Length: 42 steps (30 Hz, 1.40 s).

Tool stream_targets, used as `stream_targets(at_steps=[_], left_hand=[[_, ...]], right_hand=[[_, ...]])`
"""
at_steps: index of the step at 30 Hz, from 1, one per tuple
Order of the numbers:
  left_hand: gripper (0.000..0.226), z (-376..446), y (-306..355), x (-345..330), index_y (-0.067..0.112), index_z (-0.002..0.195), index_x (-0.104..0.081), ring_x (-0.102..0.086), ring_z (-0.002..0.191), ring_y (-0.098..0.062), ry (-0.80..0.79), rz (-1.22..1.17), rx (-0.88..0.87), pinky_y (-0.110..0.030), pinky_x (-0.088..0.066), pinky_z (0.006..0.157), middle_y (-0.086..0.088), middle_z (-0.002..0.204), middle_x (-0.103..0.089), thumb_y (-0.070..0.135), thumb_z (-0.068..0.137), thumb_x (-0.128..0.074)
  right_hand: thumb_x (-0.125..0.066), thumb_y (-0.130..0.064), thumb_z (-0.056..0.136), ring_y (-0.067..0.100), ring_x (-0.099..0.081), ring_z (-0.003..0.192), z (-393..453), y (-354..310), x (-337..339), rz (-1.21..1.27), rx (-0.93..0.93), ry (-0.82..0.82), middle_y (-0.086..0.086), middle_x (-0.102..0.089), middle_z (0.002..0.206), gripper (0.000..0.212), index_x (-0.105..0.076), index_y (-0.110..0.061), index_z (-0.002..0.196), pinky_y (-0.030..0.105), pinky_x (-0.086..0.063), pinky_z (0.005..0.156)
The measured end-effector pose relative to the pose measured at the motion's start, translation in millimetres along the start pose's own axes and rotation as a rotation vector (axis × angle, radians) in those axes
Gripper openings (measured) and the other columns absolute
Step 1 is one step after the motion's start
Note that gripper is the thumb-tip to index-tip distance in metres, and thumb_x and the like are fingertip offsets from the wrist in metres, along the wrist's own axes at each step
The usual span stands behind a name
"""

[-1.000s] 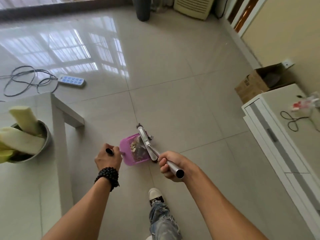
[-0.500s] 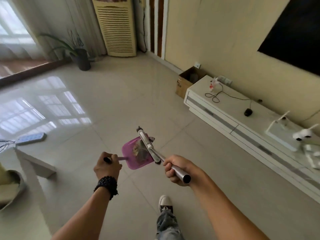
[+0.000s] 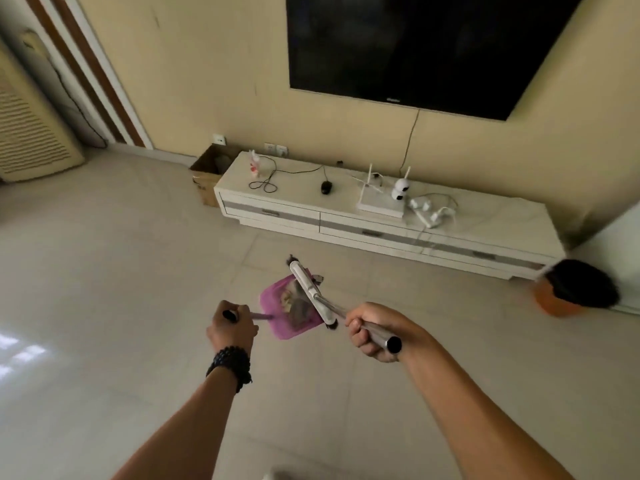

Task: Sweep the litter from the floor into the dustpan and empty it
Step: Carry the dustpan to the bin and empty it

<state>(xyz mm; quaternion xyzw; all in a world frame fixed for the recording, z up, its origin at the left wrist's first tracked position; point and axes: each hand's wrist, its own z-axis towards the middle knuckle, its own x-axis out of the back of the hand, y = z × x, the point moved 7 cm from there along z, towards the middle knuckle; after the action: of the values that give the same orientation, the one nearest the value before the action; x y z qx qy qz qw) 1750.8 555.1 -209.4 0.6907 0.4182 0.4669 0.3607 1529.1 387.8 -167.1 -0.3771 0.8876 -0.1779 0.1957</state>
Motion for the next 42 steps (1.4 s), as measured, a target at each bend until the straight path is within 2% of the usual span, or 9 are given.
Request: stream_targets(at_steps=[10, 14, 18, 21, 23, 25, 28, 37, 42], left_hand=[[0.015, -193.9, 53.3, -270.9, 0.007, 0.077, -0.06, -0.07, 0.047, -0.024, -0.299, 0.12, -0.142, -0.021, -0.05, 0.042, 0.005, 0.04, -0.061, 0.013, 0.091, -0.056], [0.015, -266.1, 69.2, -366.8, 0.006, 0.079, -0.061, -0.064, 0.036, -0.009, -0.4, 0.125, -0.207, -0.02, -0.053, 0.041, 0.011, 0.036, -0.061, 0.011, 0.092, -0.056], [0.013, -329.3, 92.4, -455.7, 0.006, 0.083, -0.062, -0.072, 0.049, -0.021, -0.517, 0.155, -0.249, -0.019, -0.052, 0.04, 0.003, 0.047, -0.066, 0.011, 0.093, -0.056], [0.013, -370.0, 117.1, -513.9, 0.008, 0.082, -0.06, -0.07, 0.047, -0.016, -0.596, 0.184, -0.322, -0.014, -0.046, 0.035, 0.005, 0.042, -0.063, 0.009, 0.093, -0.054], [0.014, -395.7, 129.5, -560.5, 0.009, 0.081, -0.059, -0.071, 0.058, -0.027, -0.634, 0.208, -0.345, -0.009, -0.04, 0.034, -0.011, 0.057, -0.07, 0.009, 0.093, -0.053], [0.013, -411.2, 140.4, -597.9, 0.005, 0.084, -0.06, -0.073, 0.066, -0.033, -0.652, 0.231, -0.34, -0.017, -0.053, 0.048, -0.027, 0.073, -0.074, 0.011, 0.092, -0.051], [0.017, -434.0, 153.9, -667.0, -0.002, 0.088, -0.061, -0.074, 0.074, -0.037, -0.696, 0.238, -0.348, -0.026, -0.057, 0.067, -0.029, 0.078, -0.073, 0.012, 0.09, -0.051], [0.016, -499.5, 223.5, -823.3, 0.013, 0.07, -0.05, -0.074, 0.076, -0.045, -0.834, 0.319, -0.489, -0.049, -0.062, 0.067, -0.031, 0.079, -0.073, 0.018, 0.086, -0.051], [0.017, -525.0, 256.1, -885.5, 0.006, 0.075, -0.053, -0.064, 0.062, -0.036, -0.866, 0.353, -0.586, -0.039, -0.057, 0.061, -0.028, 0.072, -0.069, 0.019, 0.085, -0.05]], right_hand=[[-0.036, -0.005, 0.089, 0.001, -0.039, 0.028, -116.5, 45.0, 294.5, 0.281, 0.089, 0.118, -0.009, -0.041, 0.042, 0.03, -0.037, -0.02, 0.063, 0.012, -0.018, 0.025], [-0.036, -0.002, 0.088, 0.001, -0.039, 0.027, -158.0, 58.4, 396.6, 0.388, 0.123, 0.203, -0.009, -0.042, 0.042, 0.03, -0.039, -0.019, 0.063, 0.01, -0.017, 0.026], [-0.035, -0.001, 0.089, 0.001, -0.04, 0.027, -190.1, 70.0, 477.9, 0.486, 0.163, 0.27, -0.008, -0.042, 0.044, 0.032, -0.04, -0.018, 0.062, 0.011, -0.018, 0.026], [-0.035, 0.001, 0.088, 0.002, -0.04, 0.026, -208.8, 69.5, 527.5, 0.538, 0.171, 0.314, -0.007, -0.041, 0.043, 0.032, -0.039, -0.017, 0.063, 0.011, -0.018, 0.025], [-0.035, 0.001, 0.088, 0.002, -0.04, 0.025, -219.9, 65.6, 568.4, 0.564, 0.179, 0.344, -0.008, -0.04, 0.043, 0.031, -0.038, -0.019, 0.064, 0.01, -0.017, 0.025], [-0.036, 0.0, 0.088, 0.001, -0.04, 0.025, -228.6, 59.4, 601.1, 0.568, 0.172, 0.379, -0.008, -0.04, 0.043, 0.031, -0.038, -0.019, 0.064, 0.01, -0.017, 0.026], [-0.038, -0.002, 0.091, 0.001, -0.041, 0.025, -239.2, 49.0, 654.4, 0.611, 0.162, 0.408, -0.008, -0.041, 0.04, 0.032, -0.039, -0.017, 0.063, 0.01, -0.015, 0.029], [-0.033, -0.005, 0.094, 0.003, -0.043, 0.025, -277.0, 7.3, 792.5, 0.804, 0.218, 0.377, -0.007, -0.045, 0.042, 0.028, -0.043, -0.015, 0.071, 0.007, -0.019, 0.026], [-0.033, -0.007, 0.096, 0.004, -0.042, 0.024, -286.5, -5.8, 854.6, 0.858, 0.258, 0.348, -0.007, -0.044, 0.042, 0.033, -0.041, -0.017, 0.066, 0.009, -0.021, 0.022]])
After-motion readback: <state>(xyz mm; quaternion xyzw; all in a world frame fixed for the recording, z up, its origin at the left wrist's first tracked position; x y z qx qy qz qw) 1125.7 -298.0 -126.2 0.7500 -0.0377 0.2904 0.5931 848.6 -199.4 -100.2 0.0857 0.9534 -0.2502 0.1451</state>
